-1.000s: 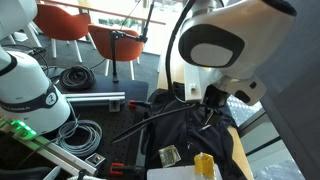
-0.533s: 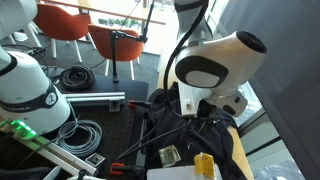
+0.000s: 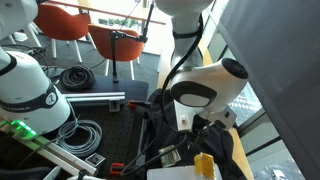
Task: Close the zip of the jersey
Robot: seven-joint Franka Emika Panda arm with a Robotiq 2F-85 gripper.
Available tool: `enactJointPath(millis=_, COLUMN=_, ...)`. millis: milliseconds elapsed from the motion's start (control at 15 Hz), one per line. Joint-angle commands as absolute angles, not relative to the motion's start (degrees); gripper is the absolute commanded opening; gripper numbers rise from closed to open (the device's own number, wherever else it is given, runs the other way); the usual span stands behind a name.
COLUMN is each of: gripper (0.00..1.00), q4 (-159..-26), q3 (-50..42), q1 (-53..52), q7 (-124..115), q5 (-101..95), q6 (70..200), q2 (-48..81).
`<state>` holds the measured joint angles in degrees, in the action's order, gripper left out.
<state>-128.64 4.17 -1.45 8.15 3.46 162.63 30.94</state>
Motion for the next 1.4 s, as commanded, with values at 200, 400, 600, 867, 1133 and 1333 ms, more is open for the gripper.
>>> enactJointPath(millis=200, gripper=1.00, q4=-120.5, q3=4.5, q1=1.4, q7=8.5, q5=1.6, q6=163.7, q2=38.9)
enactJointPath(millis=400, gripper=1.00, q4=-118.0, q3=4.5, q1=1.5, q7=8.2, q5=1.5, q6=163.6, q2=41.8)
enactJointPath(millis=600, gripper=1.00, q4=-117.2, q3=4.6, q1=1.0, q7=7.6, q5=1.6, q6=163.5, q2=43.0)
enactJointPath(millis=867, gripper=1.00, q4=-118.1, q3=4.1, q1=0.0, q7=6.6, q5=1.5, q6=162.8, q2=42.7)
enactJointPath(millis=1133, gripper=1.00, q4=-121.2, q3=4.5, q1=0.7, q7=6.8, q5=1.8, q6=163.0, q2=40.8)
enactJointPath(millis=1333, gripper=1.00, q4=-122.1, q3=4.6, q1=1.0, q7=6.8, q5=1.9, q6=163.2, q2=40.9)
